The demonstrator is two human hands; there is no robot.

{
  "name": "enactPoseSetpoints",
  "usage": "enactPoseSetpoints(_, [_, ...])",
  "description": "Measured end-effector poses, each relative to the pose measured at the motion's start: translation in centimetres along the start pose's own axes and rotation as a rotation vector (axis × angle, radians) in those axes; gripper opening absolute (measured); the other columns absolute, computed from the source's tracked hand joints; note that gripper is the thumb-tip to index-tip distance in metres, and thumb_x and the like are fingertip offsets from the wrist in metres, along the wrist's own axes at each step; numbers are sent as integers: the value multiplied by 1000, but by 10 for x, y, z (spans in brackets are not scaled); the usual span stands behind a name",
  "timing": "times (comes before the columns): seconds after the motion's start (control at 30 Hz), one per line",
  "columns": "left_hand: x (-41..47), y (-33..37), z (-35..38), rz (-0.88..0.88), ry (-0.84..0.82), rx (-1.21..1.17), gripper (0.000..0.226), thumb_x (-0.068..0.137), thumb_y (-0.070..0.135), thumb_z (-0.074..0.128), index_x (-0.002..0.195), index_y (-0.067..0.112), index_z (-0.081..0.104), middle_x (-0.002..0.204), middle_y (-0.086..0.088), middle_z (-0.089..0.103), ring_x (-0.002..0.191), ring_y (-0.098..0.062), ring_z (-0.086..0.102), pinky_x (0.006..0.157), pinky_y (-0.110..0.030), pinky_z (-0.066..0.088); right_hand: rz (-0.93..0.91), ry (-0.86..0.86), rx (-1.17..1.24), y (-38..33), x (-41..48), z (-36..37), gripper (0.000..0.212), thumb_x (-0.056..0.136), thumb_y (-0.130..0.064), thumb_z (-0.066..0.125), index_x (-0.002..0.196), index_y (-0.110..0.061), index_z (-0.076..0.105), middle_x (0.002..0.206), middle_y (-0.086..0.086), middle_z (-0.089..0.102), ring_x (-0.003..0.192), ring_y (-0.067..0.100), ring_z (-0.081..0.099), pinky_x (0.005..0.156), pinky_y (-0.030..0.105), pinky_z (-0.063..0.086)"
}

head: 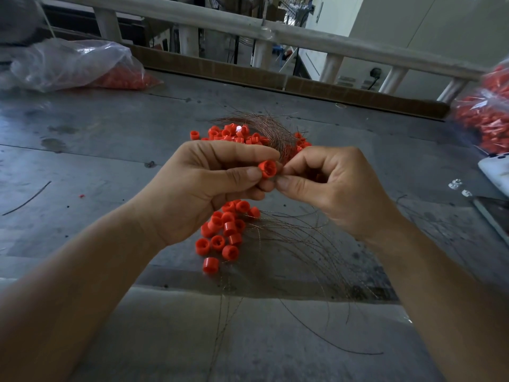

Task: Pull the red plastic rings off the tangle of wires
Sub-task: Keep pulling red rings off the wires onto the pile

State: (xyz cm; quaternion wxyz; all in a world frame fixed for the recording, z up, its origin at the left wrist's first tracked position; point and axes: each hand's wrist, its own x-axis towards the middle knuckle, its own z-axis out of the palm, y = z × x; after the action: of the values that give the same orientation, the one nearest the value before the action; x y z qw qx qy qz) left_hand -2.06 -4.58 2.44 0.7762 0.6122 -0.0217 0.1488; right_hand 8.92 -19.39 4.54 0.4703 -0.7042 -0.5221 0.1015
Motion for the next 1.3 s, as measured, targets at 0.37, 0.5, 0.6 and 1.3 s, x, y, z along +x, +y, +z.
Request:
enactPoseSetpoints(0.37, [0, 1, 0, 48, -23, -46, 25, 63, 11, 66, 86, 15, 75, 79, -3, 72, 72, -10, 68, 63, -16, 53, -6, 78, 112, -3, 0, 0, 16, 77, -4, 66, 78, -20, 60, 67, 17, 60, 65, 38, 54, 58, 44, 47])
enactPoseSetpoints(0.5, [-1, 0, 1, 37, -64, -96, 25, 64, 11, 65, 86, 14, 75, 80, -4, 72, 73, -11, 69, 63, -16, 53, 24, 64, 118, -1, 0, 3, 23, 77, -1, 67, 79, -18, 53, 63, 4, 53, 57, 18, 48, 53, 29, 43])
enactPoseSetpoints(0.6, [-1, 0, 2, 23, -76, -125, 24, 65, 10, 64, 86, 14, 75, 82, -5, 72, 75, -11, 69, 64, -16, 53, 37, 57, 116, -1, 0, 5, 23, 77, 1, 67, 78, -17, 53, 67, 11, 55, 60, 18, 49, 55, 28, 43])
enactPoseSetpoints(1.3, [-1, 4, 3, -7, -1, -233, 23, 60, 9, 64, 81, 10, 75, 81, -7, 73, 74, -12, 70, 63, -15, 54, 177, 30, -559, 67, 21, -13, 19, 80, -16, 67, 99, -15, 71, 84, -5, 56, 70, 0, 46, 66, 5, 34])
